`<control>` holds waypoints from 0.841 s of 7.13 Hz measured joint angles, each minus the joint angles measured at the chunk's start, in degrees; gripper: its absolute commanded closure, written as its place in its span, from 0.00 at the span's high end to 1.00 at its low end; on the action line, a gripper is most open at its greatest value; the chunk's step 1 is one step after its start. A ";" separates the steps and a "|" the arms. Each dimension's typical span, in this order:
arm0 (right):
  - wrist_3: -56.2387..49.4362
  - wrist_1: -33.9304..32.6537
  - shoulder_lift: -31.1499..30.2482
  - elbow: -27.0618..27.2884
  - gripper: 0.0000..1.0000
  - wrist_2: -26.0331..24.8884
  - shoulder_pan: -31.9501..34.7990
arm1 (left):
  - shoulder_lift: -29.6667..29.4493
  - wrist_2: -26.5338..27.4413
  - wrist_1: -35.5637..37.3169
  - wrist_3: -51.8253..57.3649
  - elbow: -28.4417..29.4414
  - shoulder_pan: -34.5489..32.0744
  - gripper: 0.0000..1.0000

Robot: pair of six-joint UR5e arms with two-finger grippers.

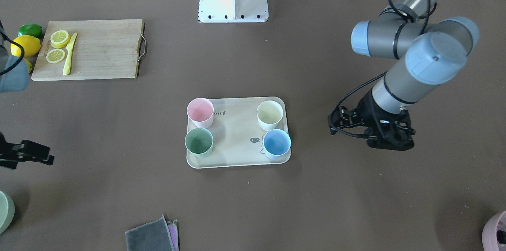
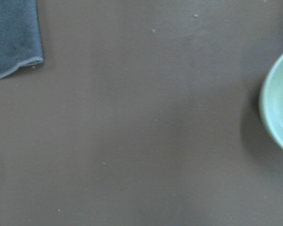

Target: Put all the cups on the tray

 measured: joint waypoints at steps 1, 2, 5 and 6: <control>-6.68 -0.03 -2.90 -0.22 1.00 -0.10 3.22 | 5.19 0.02 2.30 7.35 -3.88 -3.07 0.98; -12.25 -0.04 -5.49 -0.54 1.00 -0.47 5.68 | 10.67 -0.12 3.86 16.01 -6.33 -6.45 0.98; -23.97 0.30 -12.44 -0.72 1.00 -1.03 10.68 | 25.04 -0.60 4.79 33.05 -11.92 -14.46 0.98; -25.43 0.47 -13.53 -0.62 1.00 -1.11 11.16 | 27.34 -0.61 4.76 33.99 -13.18 -14.92 0.98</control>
